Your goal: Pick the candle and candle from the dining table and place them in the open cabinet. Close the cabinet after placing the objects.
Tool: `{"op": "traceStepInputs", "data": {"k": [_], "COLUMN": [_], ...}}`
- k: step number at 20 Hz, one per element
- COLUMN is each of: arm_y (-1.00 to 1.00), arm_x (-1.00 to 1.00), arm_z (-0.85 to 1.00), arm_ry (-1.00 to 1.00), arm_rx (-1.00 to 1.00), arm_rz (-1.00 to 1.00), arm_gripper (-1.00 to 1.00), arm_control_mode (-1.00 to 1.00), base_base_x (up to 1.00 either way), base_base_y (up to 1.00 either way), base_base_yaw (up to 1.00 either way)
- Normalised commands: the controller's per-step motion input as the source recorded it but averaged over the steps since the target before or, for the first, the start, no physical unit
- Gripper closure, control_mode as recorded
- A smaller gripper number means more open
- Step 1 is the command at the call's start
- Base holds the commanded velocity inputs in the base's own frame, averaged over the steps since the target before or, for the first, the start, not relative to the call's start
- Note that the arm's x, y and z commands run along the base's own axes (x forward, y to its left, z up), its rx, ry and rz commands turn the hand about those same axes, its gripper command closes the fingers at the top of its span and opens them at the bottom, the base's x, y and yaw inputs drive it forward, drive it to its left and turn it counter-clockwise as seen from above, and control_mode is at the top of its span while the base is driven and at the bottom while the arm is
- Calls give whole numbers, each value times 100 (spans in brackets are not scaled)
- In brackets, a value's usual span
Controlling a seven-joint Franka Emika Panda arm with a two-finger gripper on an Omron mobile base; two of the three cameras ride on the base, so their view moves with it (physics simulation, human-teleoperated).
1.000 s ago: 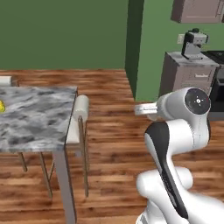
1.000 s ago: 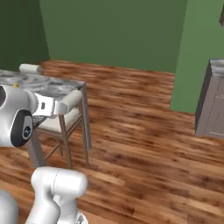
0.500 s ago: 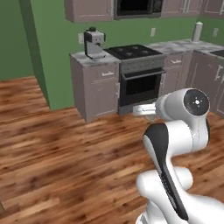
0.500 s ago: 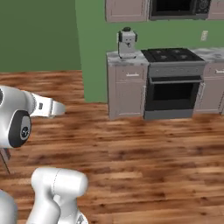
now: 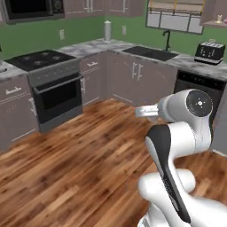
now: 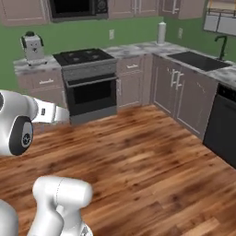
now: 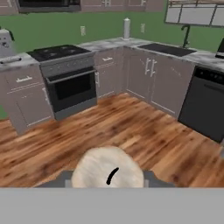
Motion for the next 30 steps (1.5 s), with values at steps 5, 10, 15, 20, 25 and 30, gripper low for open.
{"op": "traceStepInputs", "data": {"k": [5,10,15,20,25,30], "arm_y": [0,0,0,0,0,0], "arm_x": [0,0,0,0,0,0], "arm_z": [0,0,0,0,0,0], "arm_ry": [0,0,0,0,0,0], "arm_rx": [0,0,0,0,0,0], "arm_rz": [0,0,0,0,0,0], "arm_gripper": [100,100,100,100,100,100], "arm_control_mode": [100,100,100,100,100,100], "base_base_x": [42,56,52,67,62,60], "base_base_y": [-90,-46,6,12,16,14], "base_base_yaw": [-55,-47,-30,-21,-18,-18]}}
